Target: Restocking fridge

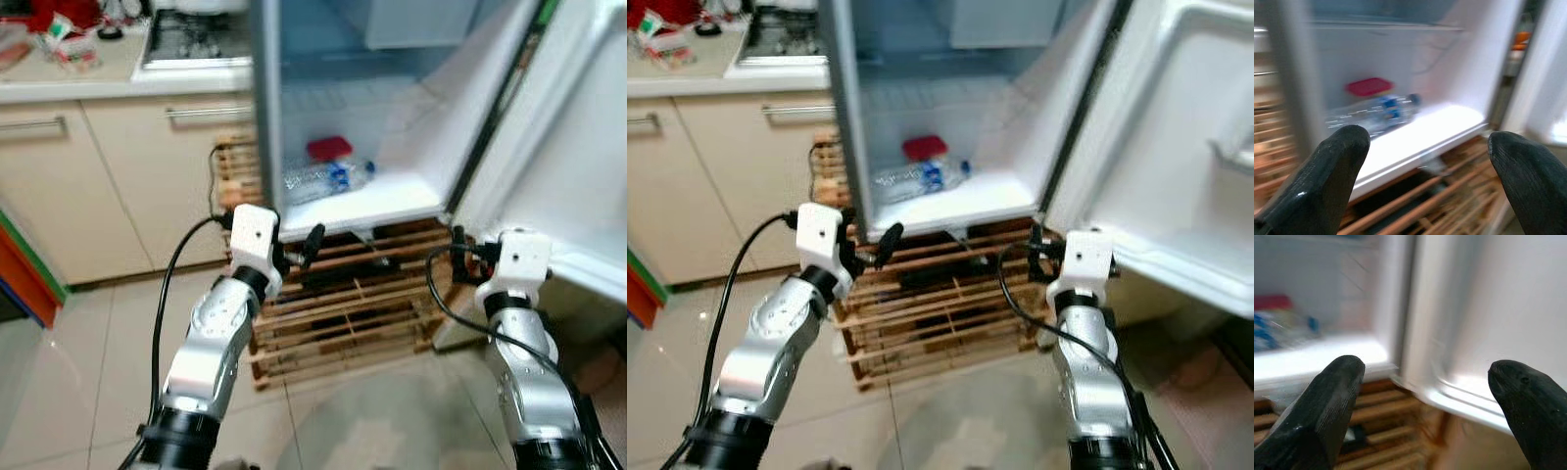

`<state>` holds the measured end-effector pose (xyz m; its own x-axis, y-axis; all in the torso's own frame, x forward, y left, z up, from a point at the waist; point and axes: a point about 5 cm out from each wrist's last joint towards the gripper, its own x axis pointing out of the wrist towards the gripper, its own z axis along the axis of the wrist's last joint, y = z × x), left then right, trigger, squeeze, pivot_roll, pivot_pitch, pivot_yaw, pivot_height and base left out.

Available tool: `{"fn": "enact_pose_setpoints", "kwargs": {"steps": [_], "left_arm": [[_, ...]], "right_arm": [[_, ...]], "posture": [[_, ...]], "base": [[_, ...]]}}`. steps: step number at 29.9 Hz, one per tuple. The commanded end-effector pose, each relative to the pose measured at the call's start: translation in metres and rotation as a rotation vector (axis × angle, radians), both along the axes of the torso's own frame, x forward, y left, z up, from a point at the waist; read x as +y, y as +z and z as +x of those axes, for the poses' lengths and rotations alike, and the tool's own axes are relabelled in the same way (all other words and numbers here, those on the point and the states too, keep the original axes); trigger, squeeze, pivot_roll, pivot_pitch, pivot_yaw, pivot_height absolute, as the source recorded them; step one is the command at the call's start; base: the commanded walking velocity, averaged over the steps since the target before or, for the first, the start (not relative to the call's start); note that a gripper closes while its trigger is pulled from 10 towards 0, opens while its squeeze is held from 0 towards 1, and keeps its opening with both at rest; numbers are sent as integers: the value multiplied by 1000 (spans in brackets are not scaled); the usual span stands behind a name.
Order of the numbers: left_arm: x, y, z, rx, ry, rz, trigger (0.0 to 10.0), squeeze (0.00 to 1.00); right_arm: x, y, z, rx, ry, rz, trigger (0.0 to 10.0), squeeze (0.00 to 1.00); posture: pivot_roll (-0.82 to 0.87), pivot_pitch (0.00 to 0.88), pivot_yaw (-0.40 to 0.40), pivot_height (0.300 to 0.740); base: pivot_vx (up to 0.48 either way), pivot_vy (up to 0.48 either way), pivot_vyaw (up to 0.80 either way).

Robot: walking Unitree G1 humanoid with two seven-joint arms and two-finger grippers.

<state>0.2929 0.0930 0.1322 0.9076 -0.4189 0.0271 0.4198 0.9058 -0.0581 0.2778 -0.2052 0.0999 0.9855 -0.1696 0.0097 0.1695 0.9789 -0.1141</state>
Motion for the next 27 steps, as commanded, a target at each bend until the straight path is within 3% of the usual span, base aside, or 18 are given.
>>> {"fn": "enact_pose_setpoints", "kwargs": {"steps": [1, 21, 22, 25, 27], "left_arm": [[-3, 5, -3, -29, -30, -16, 10000, 0], [-7, 12, -6, -66, -51, -49, 10000, 0], [-7, 12, -6, -67, -47, -52, 10000, 0], [-6, 12, -5, -68, -36, -59, 10000, 0], [-6, 12, -4, -69, -31, -52, 10000, 0]], "right_arm": [[-3, 3, 2, -10, -13, -5, 10000, 0], [-5, -2, -2, 4, 9, -5, 10000, 0], [0, -1, -3, -13, 58, 42, 10000, 0], [15, 1, -7, -16, 211, 17, 10000, 0], [16, -4, -12, 7, 234, 6, 10000, 0]], "posture": [[56, 0, -43, 740], [49, 0, -48, 740], [48, 0, -48, 740], [44, 0, -46, 740], [44, 0, -45, 740]], "base": [[0, -480, 0], [0, -480, 0], [0, -480, 0], [0, -480, 0], [0, -450, 0]]}}
